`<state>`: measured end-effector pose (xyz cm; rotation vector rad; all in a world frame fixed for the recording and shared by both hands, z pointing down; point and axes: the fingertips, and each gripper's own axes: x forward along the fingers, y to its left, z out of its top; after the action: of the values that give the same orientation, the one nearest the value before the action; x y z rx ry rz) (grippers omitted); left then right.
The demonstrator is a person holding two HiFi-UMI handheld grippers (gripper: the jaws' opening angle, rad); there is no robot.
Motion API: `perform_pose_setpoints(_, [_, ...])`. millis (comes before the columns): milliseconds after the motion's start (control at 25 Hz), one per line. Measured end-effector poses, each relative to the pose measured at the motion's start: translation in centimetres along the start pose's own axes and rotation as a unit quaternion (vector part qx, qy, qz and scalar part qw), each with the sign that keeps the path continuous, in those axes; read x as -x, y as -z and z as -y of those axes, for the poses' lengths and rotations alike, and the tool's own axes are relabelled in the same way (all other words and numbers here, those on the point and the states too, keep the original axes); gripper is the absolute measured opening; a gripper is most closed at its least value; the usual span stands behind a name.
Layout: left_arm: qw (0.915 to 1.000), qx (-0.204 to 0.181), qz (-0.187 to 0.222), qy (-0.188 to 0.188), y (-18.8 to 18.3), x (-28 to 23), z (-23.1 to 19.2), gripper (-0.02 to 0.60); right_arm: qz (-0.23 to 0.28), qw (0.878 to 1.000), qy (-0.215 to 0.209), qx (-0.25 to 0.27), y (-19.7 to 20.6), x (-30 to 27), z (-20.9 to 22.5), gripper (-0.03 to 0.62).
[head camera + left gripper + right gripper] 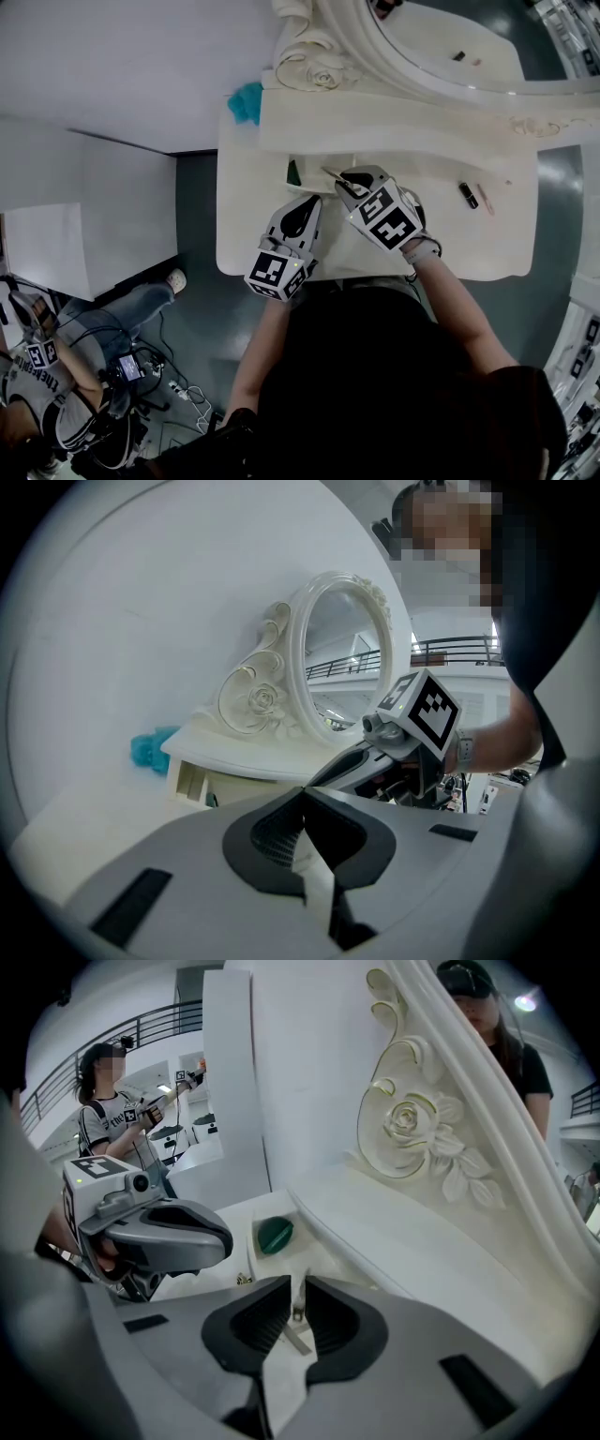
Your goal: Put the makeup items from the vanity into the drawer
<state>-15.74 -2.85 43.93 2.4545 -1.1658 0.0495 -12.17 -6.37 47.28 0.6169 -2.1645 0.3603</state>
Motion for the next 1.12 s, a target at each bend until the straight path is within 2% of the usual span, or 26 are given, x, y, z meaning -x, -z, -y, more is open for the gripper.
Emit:
perform_pose_setpoints(520, [1.0000,-0.003,-0.003,0.004,-0.1,-0.4,0.0,0.012,0.008,1.000,-0.004,0.000,-0.1,0.1,-0.2,0.054])
perform_pose_setpoints(1120, [0.9993,-0.019,-0.018,0.028,-0.3,-1.7,0.9,0.012,0.098,0.994,-0.018,-0.035,-1.3,1.9,-0.8,0.021])
